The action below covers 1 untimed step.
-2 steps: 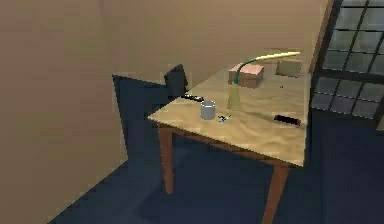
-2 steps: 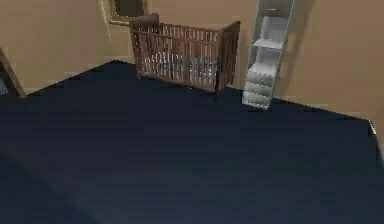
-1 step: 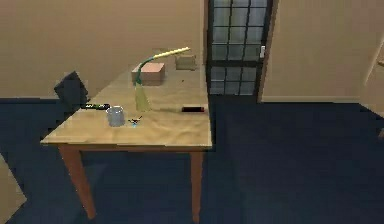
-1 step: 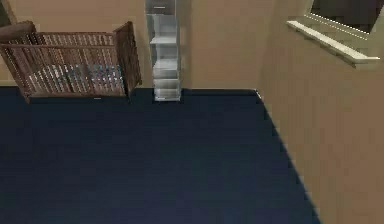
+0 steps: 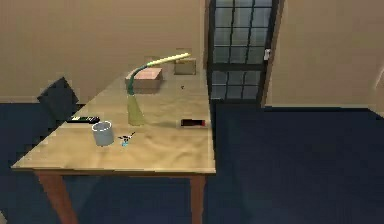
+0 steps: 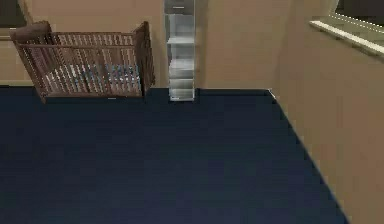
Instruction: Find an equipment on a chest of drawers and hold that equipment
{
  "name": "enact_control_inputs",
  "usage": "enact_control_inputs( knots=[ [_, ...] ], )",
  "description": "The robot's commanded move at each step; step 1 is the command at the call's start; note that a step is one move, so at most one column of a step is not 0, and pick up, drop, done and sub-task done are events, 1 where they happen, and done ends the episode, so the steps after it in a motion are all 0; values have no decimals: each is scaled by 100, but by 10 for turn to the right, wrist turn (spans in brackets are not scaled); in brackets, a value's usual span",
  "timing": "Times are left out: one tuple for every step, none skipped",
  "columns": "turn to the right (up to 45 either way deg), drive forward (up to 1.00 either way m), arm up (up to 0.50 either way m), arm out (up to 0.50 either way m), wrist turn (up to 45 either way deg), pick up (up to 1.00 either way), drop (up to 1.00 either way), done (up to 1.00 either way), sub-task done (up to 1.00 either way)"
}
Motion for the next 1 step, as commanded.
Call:
enact_control_inputs(
  knots=[
    [-450, 0, 0, 0, 0, 0, 0, 0, 0]
  ],
)
